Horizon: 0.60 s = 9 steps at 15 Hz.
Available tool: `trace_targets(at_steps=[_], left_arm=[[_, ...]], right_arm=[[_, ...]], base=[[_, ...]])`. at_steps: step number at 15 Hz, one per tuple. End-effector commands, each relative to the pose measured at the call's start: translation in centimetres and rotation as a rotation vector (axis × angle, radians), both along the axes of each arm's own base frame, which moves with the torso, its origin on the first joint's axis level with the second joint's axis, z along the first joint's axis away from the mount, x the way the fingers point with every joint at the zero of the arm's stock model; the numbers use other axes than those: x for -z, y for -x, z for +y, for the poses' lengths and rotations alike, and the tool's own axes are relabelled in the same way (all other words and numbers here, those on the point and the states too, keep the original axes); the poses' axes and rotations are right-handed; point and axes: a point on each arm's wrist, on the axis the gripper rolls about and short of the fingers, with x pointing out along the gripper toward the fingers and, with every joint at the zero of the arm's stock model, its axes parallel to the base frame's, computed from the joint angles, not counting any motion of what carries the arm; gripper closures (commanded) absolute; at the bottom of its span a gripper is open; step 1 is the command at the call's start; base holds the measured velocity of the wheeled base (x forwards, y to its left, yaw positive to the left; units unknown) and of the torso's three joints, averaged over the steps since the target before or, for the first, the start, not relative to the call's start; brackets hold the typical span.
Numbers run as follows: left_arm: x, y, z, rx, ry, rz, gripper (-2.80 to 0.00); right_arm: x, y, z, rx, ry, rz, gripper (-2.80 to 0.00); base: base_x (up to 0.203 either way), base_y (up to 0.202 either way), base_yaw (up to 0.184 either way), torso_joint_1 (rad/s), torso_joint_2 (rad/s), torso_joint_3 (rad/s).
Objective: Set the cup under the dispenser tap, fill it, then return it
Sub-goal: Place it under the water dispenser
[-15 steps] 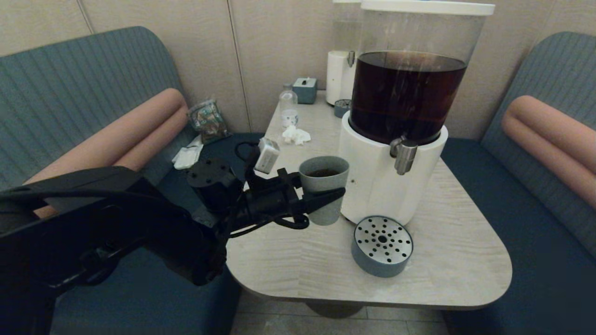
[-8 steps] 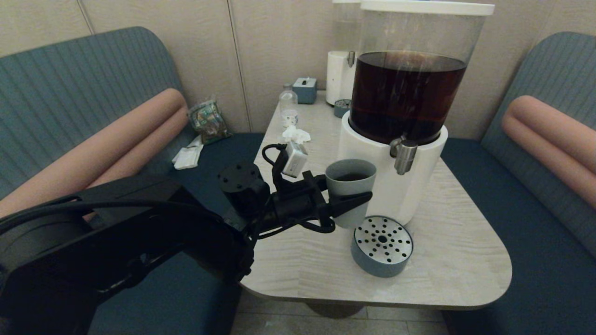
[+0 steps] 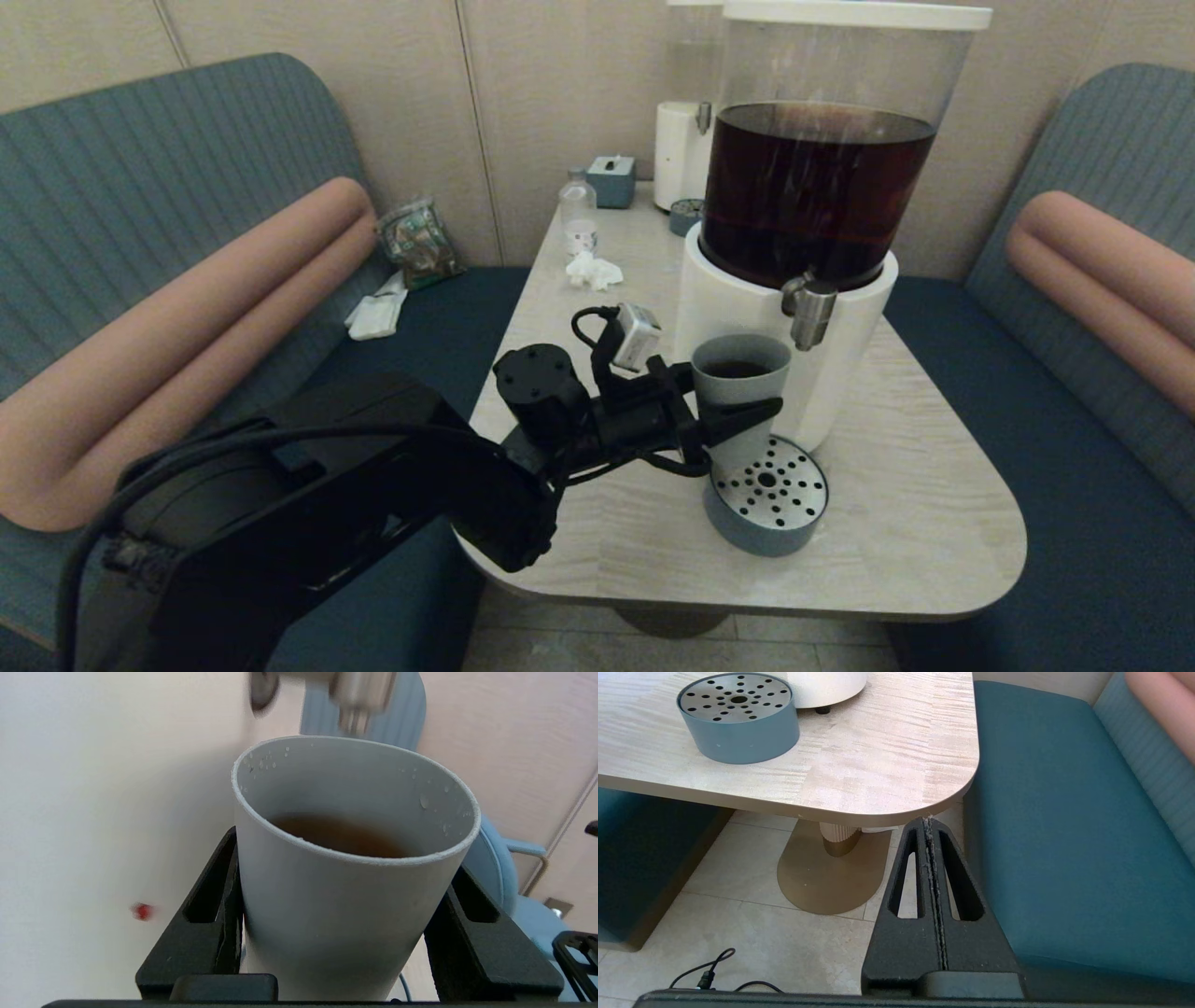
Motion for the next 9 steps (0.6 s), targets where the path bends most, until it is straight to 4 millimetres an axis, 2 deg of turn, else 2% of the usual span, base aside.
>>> trace_targets(at_steps=[1,9], left_arm=[[1.7,-0.1,-0.9,0.018,-0.013,0.019,0.0],[3.4,-0.7,-2.5,0.02,-0.005,0.021,0.0]], right_arm=[[0.0,0.0,0.0,-0.001,0.001,-0.002,0.0],[0.0,0.0,0.0,-0.001,0.001,-0.004,0.0]], base=[[0.0,0.0,0.0,0.0,0.0,0.0],[0.0,0.0,0.0,0.0,0.0,0.0]])
